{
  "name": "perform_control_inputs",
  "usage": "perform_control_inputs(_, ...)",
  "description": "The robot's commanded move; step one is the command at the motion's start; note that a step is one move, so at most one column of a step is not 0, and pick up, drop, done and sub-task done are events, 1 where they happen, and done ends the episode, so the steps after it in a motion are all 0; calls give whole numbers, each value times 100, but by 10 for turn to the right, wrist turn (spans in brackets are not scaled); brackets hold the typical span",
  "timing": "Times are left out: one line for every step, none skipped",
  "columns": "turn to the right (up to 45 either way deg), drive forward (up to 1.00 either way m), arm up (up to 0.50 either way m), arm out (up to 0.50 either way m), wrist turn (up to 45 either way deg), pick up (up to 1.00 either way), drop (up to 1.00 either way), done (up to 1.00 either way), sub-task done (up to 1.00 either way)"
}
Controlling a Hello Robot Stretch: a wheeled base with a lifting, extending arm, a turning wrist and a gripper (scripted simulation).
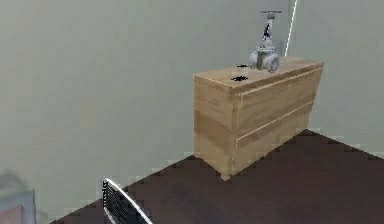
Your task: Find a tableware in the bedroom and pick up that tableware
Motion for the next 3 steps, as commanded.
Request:
perform_control_inputs(-450,0,0,0,0,0,0,0,0)
perform_control_inputs(-450,0,0,0,0,0,0,0,0)
perform_control_inputs(-450,0,0,0,0,0,0,0,0)
